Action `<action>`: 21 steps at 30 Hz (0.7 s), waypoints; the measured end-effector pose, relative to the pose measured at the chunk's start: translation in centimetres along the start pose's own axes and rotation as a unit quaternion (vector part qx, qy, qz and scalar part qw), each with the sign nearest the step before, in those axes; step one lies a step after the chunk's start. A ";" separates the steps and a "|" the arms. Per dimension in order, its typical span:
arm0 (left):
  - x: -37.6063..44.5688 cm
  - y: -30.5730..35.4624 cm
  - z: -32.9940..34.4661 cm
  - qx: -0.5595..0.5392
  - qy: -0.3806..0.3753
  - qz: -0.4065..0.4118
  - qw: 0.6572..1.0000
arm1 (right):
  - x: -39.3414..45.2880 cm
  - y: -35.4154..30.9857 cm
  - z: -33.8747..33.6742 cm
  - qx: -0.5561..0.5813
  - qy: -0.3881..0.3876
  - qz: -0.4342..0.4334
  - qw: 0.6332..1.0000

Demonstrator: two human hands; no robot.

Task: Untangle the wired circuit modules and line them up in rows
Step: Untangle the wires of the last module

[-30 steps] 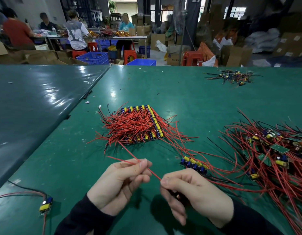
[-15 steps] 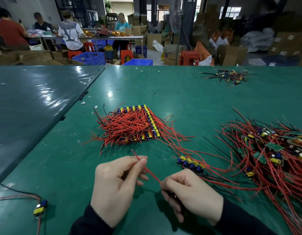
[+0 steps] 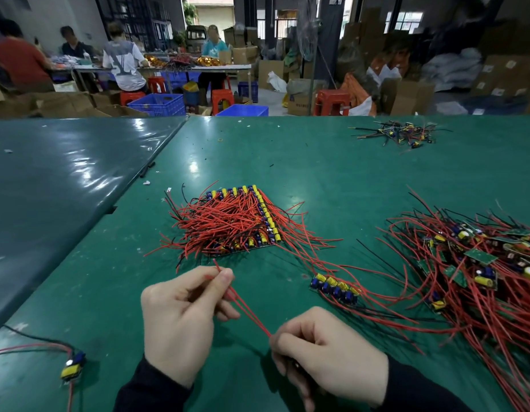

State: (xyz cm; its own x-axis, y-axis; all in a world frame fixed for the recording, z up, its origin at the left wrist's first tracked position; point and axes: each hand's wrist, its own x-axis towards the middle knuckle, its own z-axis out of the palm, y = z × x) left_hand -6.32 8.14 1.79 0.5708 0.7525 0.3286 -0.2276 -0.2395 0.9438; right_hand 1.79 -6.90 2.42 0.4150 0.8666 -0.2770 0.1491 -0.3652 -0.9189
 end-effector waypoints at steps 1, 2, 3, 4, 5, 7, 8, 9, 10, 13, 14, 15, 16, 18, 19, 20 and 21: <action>0.3 0.1 -0.2 -0.035 -0.011 -0.049 0.998 | 0.0 0.1 0.1 -0.004 0.008 -0.012 1.000; 0.6 0.2 -0.5 -0.071 -0.031 -0.102 0.992 | 0.1 0.2 0.2 -0.017 0.027 -0.028 0.999; 0.9 0.4 -0.6 -0.102 -0.055 -0.148 0.982 | 0.2 0.3 0.2 -0.035 0.054 -0.046 0.997; 1.2 0.5 -0.8 -0.126 -0.070 -0.184 0.972 | 0.3 0.4 0.1 -0.043 0.079 -0.066 0.994; 1.5 0.5 -1.0 -0.152 -0.077 -0.214 0.962 | 0.4 0.4 0.1 -0.028 0.097 -0.084 0.991; 1.8 0.2 -1.2 -0.208 -0.083 -0.271 0.936 | 0.5 0.3 -0.1 0.089 0.131 -0.086 0.984; 1.8 0.0 -1.2 -0.229 -0.093 -0.303 0.920 | 0.7 0.3 -0.3 0.157 0.154 -0.073 0.973; 1.6 -0.2 -1.1 -0.237 -0.109 -0.334 0.906 | 0.7 0.2 -0.5 0.220 0.176 -0.061 0.958; 1.4 -0.5 -0.9 -0.225 -0.133 -0.360 0.896 | 0.8 0.1 -0.8 0.276 0.193 -0.056 0.940; 0.5 -0.9 -0.5 -0.133 -0.269 -0.393 0.869 | 0.8 -0.5 -1.4 0.421 0.223 -0.060 0.877; 0.4 -0.8 -0.5 -0.119 -0.330 -0.395 0.849 | 0.8 -0.7 -1.6 0.462 0.232 -0.059 0.854; 0.3 -0.7 -0.5 -0.112 -0.387 -0.393 0.827 | 0.8 -0.8 -1.7 0.496 0.240 -0.056 0.833; 0.3 -0.5 -0.7 -0.111 -0.438 -0.387 0.804 | 0.8 -0.9 -1.7 0.520 0.245 -0.053 0.816; 0.3 -0.3 -1.0 -0.143 -0.500 -0.354 0.777 | 0.7 -0.9 -1.7 0.550 0.247 -0.046 0.797; 0.3 -0.2 -1.0 -0.167 -0.496 -0.341 0.781 | 0.7 -1.0 -1.7 0.561 0.241 -0.045 0.791; 0.4 -0.1 -0.9 -0.189 -0.465 -0.338 0.796 | 0.6 -1.0 -1.6 0.569 0.234 -0.047 0.787; 0.5 0.0 -0.9 -0.212 -0.411 -0.344 0.817 | 0.6 -1.1 -1.5 0.571 0.227 -0.052 0.787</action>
State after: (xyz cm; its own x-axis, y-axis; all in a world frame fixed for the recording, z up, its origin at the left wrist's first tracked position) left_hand -6.74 9.13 1.93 0.9761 -0.0882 -0.1985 0.2170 0.4324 0.8752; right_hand 3.18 -6.51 3.67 0.7704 0.5668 -0.2920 -0.5928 0.4683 -0.6552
